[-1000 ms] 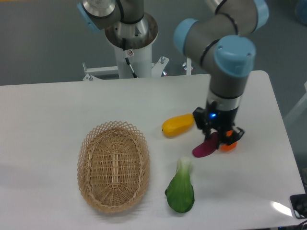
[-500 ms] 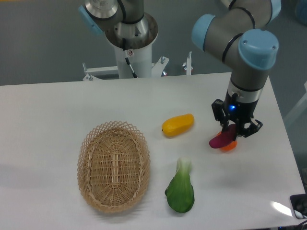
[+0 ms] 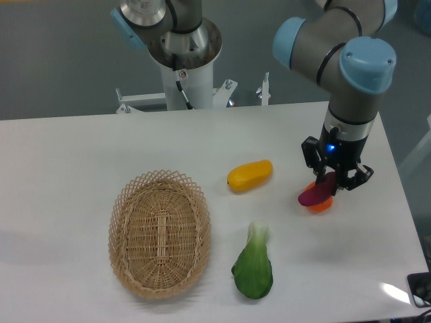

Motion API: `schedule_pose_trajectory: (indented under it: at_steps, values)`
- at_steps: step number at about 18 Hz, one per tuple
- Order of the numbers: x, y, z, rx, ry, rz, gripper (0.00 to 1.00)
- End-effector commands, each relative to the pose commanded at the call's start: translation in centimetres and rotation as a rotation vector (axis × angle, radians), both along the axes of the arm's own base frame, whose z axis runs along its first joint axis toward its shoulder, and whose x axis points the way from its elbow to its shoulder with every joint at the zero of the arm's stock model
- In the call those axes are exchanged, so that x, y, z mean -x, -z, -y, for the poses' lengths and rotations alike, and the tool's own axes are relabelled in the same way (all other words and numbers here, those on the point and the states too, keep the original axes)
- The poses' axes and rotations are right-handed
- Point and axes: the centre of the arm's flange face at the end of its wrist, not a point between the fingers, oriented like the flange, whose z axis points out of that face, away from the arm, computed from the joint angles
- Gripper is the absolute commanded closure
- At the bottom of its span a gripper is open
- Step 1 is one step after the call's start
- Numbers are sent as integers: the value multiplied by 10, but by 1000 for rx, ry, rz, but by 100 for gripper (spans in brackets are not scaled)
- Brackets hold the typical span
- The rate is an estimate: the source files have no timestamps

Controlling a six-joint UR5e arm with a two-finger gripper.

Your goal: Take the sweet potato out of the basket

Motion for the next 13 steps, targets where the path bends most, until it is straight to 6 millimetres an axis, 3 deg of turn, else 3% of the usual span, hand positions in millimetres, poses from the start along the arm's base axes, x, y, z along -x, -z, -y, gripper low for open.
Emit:
schedule_pose_trajectory:
  at_steps: [13]
  values:
    - [1, -6, -2, -6, -8, -11, 74]
